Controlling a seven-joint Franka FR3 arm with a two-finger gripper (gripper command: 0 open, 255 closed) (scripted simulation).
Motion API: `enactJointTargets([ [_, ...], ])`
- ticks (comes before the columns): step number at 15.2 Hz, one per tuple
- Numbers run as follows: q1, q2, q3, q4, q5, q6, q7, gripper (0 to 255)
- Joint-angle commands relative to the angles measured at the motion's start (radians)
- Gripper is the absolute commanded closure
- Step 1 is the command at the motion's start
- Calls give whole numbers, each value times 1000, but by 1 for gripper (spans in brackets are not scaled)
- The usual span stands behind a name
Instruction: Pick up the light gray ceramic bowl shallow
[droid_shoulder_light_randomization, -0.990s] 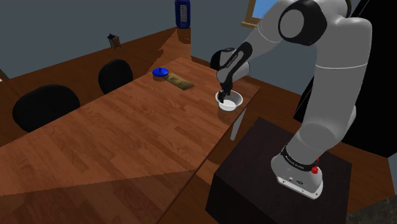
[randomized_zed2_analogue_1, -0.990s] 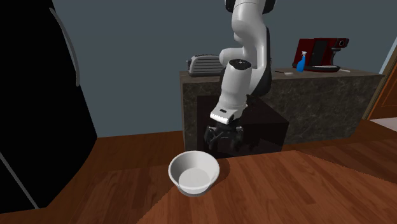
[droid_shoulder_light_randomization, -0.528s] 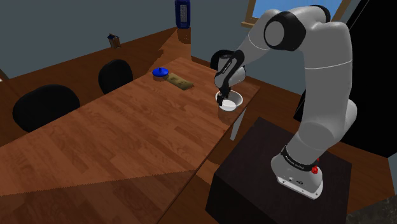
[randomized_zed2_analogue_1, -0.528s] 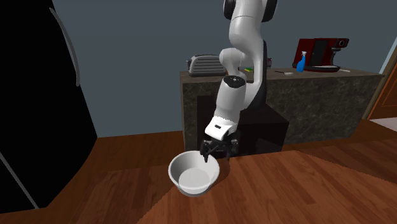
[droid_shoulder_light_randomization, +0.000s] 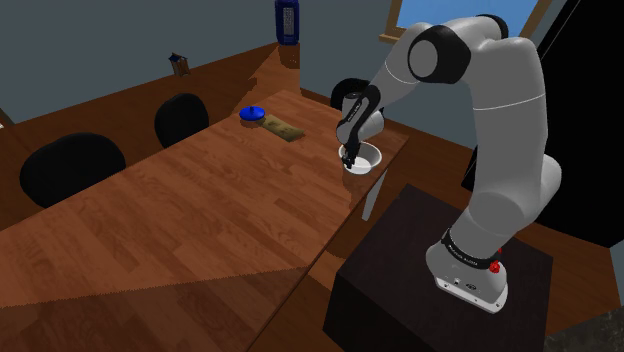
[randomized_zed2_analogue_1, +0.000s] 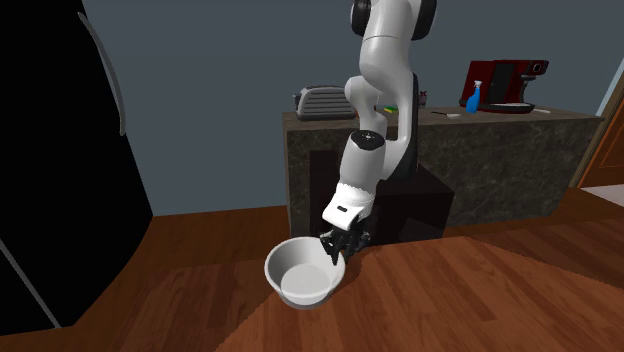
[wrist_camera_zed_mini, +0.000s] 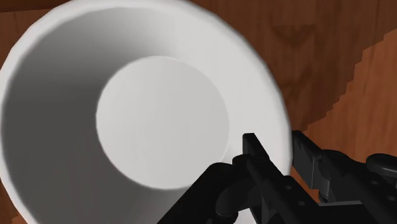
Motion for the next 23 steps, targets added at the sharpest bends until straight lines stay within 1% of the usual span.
enactJointTargets([
  [1, 0, 1, 0, 0, 0, 1, 0, 255],
  [7, 0, 1, 0, 1, 0, 0, 0, 255],
  [23, 21, -188, -24, -38, -24, -150, -1, 255],
])
